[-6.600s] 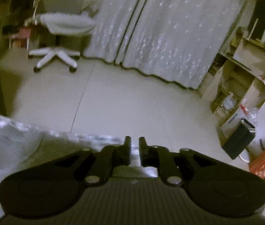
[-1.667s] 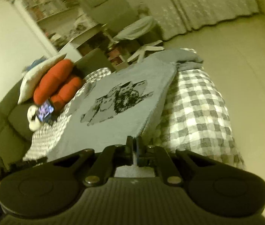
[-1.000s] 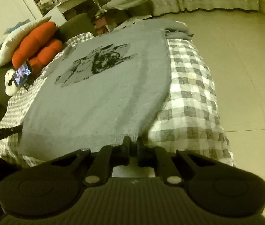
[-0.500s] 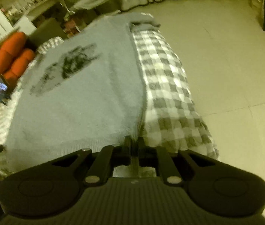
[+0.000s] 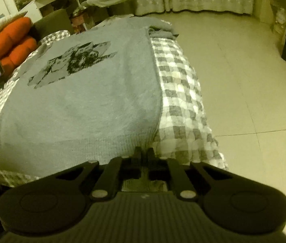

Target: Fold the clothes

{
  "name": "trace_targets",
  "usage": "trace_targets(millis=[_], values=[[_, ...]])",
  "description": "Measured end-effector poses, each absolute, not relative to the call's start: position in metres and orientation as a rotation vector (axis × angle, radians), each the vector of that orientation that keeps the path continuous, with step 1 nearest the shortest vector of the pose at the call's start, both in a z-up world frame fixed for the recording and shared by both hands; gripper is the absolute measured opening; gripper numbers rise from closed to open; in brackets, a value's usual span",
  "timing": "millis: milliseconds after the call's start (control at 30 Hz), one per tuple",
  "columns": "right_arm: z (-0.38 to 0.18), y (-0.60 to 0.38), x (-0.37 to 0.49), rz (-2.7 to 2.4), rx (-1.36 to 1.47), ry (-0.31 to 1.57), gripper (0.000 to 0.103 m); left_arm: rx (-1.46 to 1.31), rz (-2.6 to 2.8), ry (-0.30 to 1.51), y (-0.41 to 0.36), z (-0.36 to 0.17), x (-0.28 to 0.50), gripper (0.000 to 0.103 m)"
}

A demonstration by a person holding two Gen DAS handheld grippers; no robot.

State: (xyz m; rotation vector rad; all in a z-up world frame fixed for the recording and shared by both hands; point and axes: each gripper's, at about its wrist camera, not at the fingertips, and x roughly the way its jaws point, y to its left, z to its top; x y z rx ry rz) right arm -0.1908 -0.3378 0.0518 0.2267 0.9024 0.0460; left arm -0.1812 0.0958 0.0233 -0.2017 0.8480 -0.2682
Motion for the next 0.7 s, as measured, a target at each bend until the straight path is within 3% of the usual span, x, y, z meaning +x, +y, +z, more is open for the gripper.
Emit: trace_targets(millis=[233, 700], values=[[0.074, -0.343, -0.216, 0.089, 0.341, 0.850, 0.005, -0.174, -0.263, 0.748, 0.112, 0.058, -0.207, 0.001], [0.067, -0.331, -0.225, 0.041, 0.268, 0.853, 0.005, -0.026, -0.237, 0.789, 0.101, 0.049, -0.215, 0.001]])
